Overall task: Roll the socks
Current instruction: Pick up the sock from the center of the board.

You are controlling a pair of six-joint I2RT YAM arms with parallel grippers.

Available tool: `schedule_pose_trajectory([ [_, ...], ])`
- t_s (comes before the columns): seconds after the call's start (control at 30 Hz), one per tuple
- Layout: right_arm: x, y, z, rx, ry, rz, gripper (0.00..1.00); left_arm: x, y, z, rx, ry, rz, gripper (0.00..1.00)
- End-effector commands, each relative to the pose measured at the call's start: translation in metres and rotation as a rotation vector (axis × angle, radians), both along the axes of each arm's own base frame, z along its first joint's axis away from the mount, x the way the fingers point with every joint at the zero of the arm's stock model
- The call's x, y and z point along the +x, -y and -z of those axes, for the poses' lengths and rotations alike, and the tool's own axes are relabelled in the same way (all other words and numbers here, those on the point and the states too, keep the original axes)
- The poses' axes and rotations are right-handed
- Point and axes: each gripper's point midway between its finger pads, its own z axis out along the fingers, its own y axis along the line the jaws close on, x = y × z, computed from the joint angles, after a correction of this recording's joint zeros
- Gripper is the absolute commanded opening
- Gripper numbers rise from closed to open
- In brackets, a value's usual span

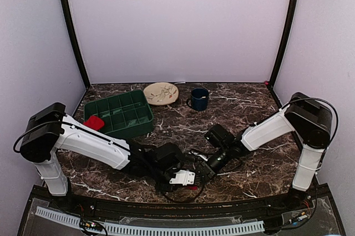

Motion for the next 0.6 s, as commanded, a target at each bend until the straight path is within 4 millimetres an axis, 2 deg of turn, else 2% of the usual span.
schedule_pose_trajectory([
  [0.0,0.006,0.005,-0.004,0.015,0.034,0.04,0.31,-0.008,-0.037,0.035,0.157,-0.151,-0.078,0.12],
  [0.4,0.021,0.011,-0.024,0.056,0.107,0.145,0.34,0.04,-0.042,0.014,0.077,-0.218,-0.297,0.09],
  [0.57,0.034,0.013,-0.034,0.063,0.165,0.197,0.34,0.057,-0.043,-0.004,0.009,-0.25,-0.371,0.09],
])
